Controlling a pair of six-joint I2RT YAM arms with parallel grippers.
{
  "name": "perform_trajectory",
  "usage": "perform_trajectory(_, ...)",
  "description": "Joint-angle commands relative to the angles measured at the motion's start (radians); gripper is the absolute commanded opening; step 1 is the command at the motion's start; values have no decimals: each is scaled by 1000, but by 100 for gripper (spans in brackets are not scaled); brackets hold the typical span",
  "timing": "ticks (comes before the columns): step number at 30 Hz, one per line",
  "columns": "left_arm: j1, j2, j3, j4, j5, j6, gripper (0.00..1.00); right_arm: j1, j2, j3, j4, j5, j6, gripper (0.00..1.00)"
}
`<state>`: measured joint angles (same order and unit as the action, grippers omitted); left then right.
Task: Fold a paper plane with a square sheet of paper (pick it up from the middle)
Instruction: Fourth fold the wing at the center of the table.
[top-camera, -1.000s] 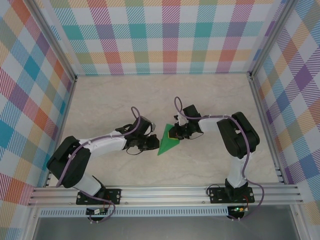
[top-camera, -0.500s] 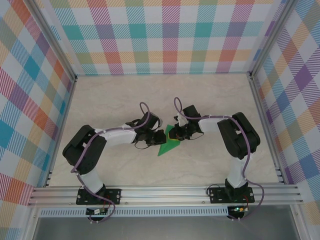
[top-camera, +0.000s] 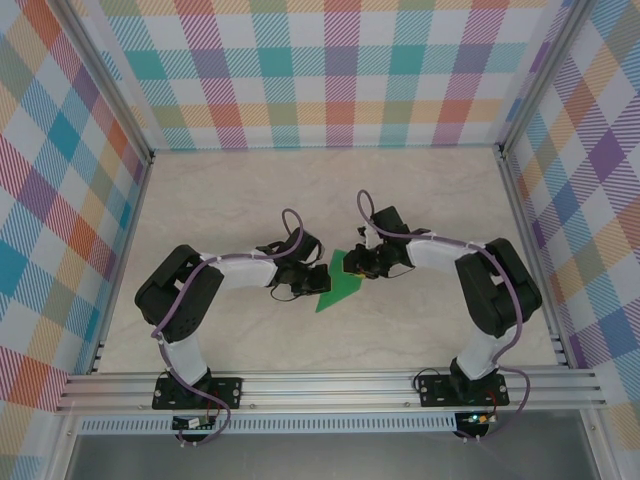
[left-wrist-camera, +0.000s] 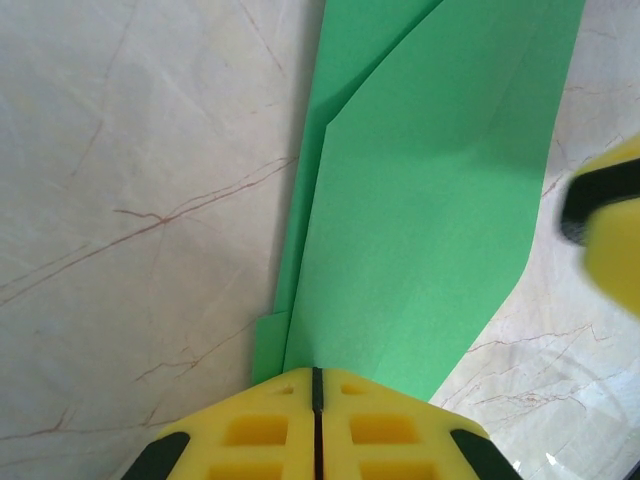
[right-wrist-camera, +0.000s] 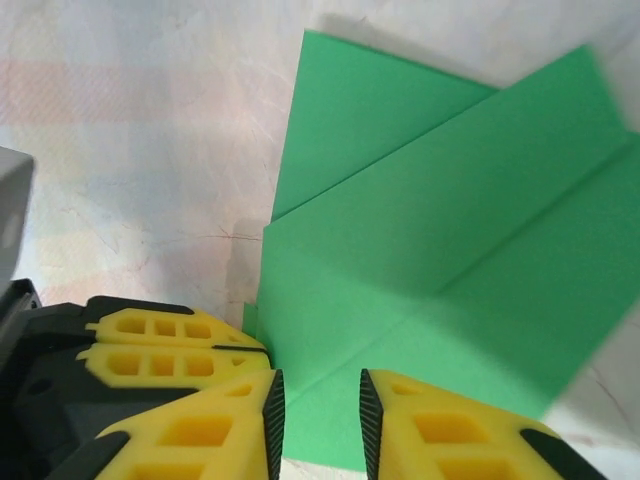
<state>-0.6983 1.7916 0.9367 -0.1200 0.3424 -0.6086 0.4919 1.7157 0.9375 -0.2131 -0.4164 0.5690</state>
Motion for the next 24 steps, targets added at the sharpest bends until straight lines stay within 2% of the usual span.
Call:
perform_trajectory(1,-10,1,-33,-17,-26,13,8,-10,-53,-49,-60,100,73,30)
perform_trajectory(8,-12,-5,-37,-21,-23,16,8,-10,-72,-101,-18,86,145,34)
perform_trajectory(24,-17,5,-31,-13,-20,11,7,-10,-13,-98,-7,58,152,36)
